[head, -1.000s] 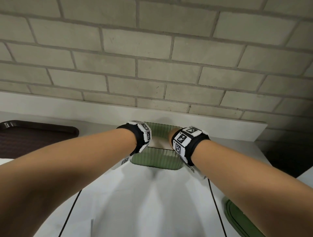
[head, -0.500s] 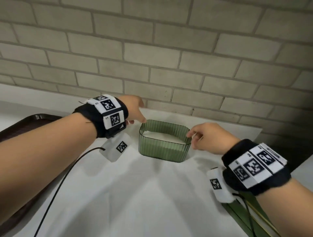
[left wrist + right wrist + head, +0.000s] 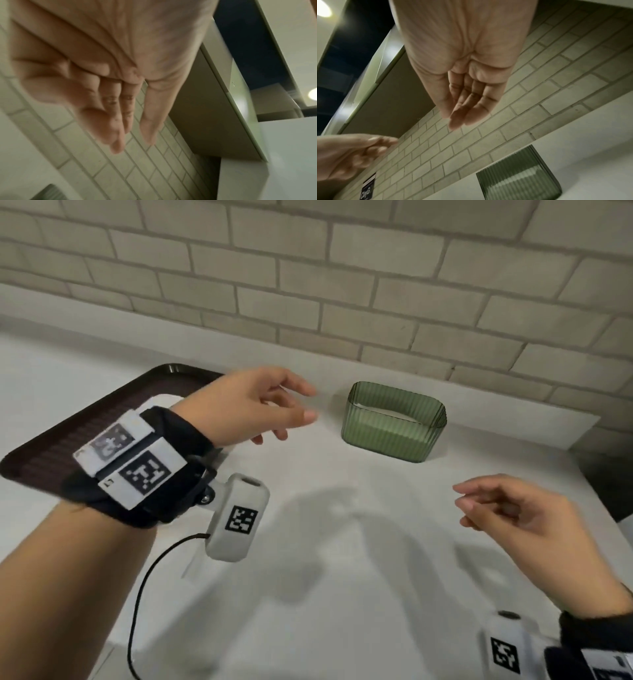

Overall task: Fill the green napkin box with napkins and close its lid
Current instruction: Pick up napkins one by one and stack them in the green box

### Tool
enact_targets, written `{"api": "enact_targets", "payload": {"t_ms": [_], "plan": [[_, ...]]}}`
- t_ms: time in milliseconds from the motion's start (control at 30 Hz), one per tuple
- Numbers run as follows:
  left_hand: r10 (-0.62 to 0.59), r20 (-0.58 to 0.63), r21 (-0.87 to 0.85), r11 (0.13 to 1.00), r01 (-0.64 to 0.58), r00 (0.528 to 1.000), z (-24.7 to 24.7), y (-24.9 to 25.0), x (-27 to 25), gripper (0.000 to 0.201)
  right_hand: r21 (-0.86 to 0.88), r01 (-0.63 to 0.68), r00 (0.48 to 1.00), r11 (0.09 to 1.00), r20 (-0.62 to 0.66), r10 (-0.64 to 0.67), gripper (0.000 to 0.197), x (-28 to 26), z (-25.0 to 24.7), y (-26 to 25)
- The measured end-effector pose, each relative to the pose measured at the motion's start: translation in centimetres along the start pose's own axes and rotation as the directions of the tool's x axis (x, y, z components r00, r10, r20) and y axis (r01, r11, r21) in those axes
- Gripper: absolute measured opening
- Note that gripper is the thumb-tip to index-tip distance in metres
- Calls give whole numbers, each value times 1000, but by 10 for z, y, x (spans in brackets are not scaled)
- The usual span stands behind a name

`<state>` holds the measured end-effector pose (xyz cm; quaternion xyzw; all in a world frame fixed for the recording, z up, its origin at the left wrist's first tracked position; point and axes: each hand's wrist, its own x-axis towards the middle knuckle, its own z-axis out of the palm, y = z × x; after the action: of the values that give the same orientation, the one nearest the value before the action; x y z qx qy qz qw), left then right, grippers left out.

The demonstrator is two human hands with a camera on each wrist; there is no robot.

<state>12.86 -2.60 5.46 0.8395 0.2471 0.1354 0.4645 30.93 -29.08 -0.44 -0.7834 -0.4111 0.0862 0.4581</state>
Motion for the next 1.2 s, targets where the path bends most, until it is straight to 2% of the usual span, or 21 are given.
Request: {"api": "enact_targets", "payload": {"t_ms": [100, 233, 400, 600, 767, 967, 1033, 1100, 1200], "plan": [[-78, -46, -39, 996, 77, 996, -2, -32, -29, 35, -53, -13, 1000, 999, -7, 12, 22, -16, 1, -2], [-214, -93, -99, 974, 205, 972, 4, -75, -56, 22, -135, -43, 999, 990, 6, 44, 24, -34, 10, 0], [-257, -117, -76, 966, 249, 959, 8, -104, -80, 21, -225, -89, 992, 970, 63, 106, 28, -48, 23, 2], [-295, -94, -93, 954, 287, 951, 12, -119, -78, 21, -182, -161, 984, 970, 45, 172, 22, -42, 39, 6], [-282, -71, -73, 958, 277, 957, 10, -129, -67, 19, -236, -86, 980, 968, 157, 125, 16, -32, 76, -11], [-310, -104, -93, 949, 301, 945, 4, -152, -65, 18, -351, 14, 965, 936, 248, 79, 9, 5, 108, -31], [-318, -111, -100, 946, 307, 942, 3, -158, -67, 18, -402, 59, 951, 914, 302, 71, 7, 22, 119, -36], [-329, -110, -101, 942, 319, 938, 2, -163, -70, 19, -437, 94, 921, 895, 379, 88, 13, 41, 130, -41], [-361, -94, -95, 931, 353, 928, 2, -170, -75, 20, -498, 132, 829, 857, 529, 180, 36, 75, 150, -44]]}}
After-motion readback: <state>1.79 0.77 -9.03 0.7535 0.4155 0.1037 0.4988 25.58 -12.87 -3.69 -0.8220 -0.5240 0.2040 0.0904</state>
